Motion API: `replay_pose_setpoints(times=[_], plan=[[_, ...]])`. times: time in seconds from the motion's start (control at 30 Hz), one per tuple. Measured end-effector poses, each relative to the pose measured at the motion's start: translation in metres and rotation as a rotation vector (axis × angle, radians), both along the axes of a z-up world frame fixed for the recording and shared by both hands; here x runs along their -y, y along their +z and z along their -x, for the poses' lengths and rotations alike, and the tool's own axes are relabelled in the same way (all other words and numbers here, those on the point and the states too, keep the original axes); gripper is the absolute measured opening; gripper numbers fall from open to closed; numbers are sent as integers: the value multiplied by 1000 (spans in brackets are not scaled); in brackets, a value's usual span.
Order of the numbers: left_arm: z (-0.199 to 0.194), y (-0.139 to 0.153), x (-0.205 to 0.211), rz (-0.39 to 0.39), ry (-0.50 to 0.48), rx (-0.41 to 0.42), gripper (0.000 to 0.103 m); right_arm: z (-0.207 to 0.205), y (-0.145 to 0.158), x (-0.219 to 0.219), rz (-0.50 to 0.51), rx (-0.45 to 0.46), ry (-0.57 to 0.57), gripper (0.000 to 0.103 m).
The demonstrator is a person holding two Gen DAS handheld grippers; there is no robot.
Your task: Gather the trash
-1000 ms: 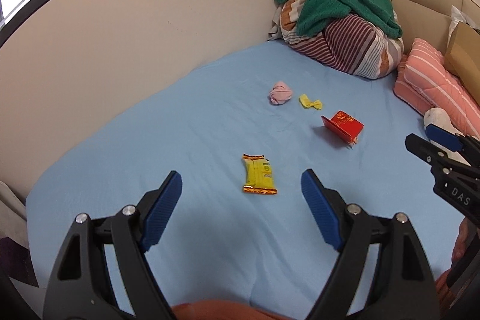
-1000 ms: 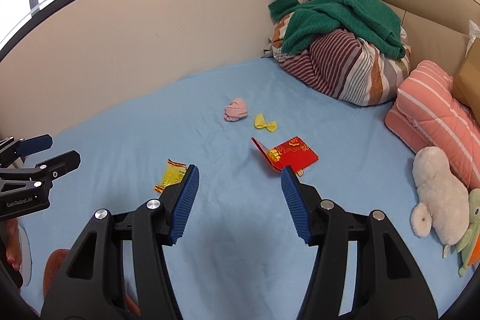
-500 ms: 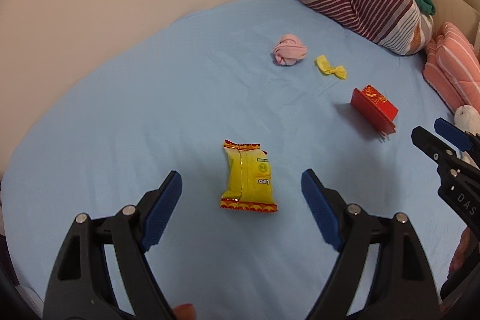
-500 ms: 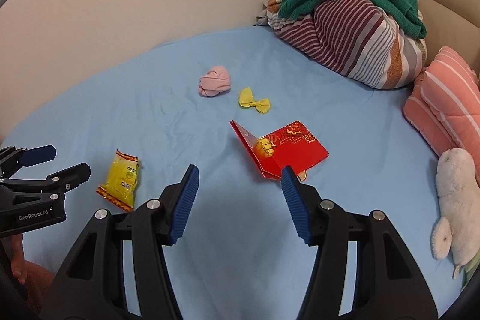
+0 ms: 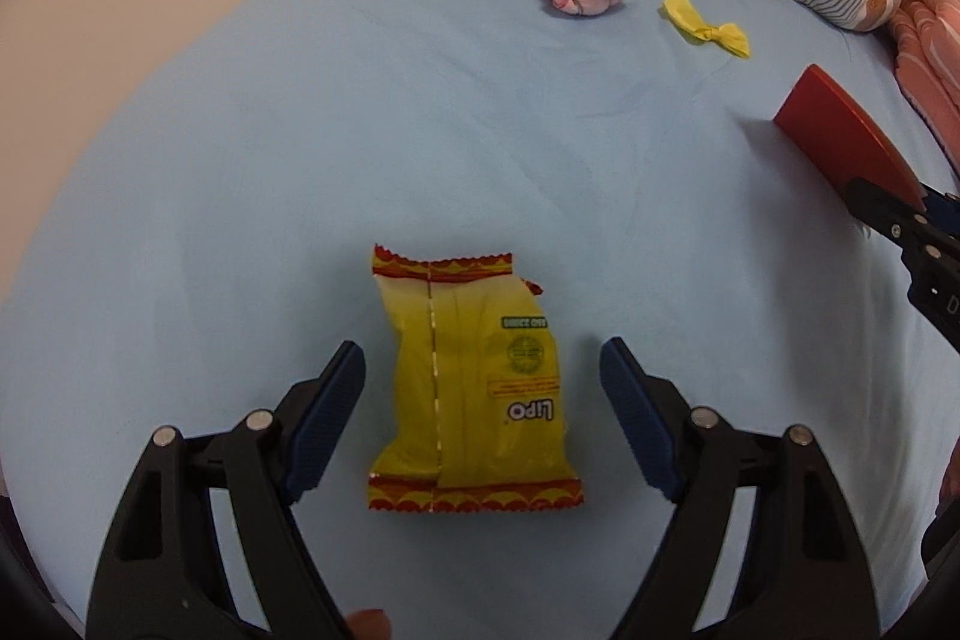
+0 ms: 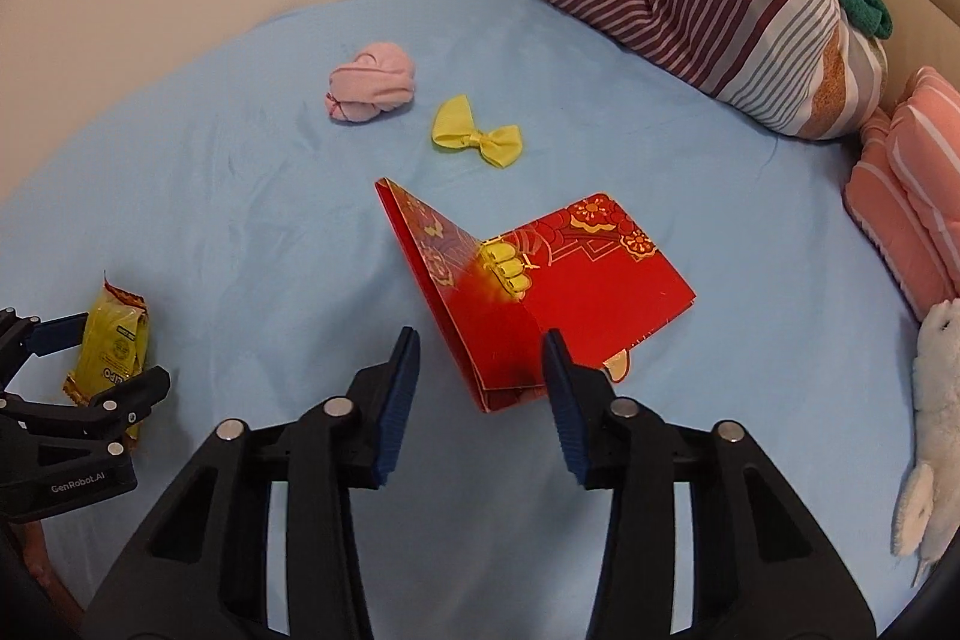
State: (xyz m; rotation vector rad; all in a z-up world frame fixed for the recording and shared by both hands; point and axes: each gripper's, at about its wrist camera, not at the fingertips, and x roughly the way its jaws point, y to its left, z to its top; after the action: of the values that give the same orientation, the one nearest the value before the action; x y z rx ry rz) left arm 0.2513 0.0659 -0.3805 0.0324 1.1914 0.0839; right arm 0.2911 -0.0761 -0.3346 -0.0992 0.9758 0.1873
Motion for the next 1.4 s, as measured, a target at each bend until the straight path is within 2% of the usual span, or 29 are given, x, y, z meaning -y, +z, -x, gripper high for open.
replay_pose_setpoints(times=[0.03, 0.07, 0.13, 0.23, 0.53, 0.7, 0.97, 1.4], plan=[[-1, -4, 2, 5, -9, -12, 63, -1, -2, 0, 1, -6, 1, 25], [-1, -5, 4, -2, -13, -9, 63, -1, -3, 1, 0, -5, 2, 24], [0, -4, 6, -9, -23, 12, 49, 2, -1, 0, 8, 14, 5, 17], [2, -2, 5, -9, -21, 21, 46, 8, 7, 0, -6, 33, 17, 11], [12, 14, 4, 44, -11, 52, 45, 38, 32, -8, -38, 44, 54, 3], [20, 31, 9, 45, -19, 78, 45, 58, 49, -13, -77, 47, 70, 1], [49, 78, -6, 42, -13, 131, 45, 92, 87, -22, -136, 72, 85, 1], [127, 153, -64, 23, 88, 240, 45, 161, 146, -67, -174, 141, 175, 1]])
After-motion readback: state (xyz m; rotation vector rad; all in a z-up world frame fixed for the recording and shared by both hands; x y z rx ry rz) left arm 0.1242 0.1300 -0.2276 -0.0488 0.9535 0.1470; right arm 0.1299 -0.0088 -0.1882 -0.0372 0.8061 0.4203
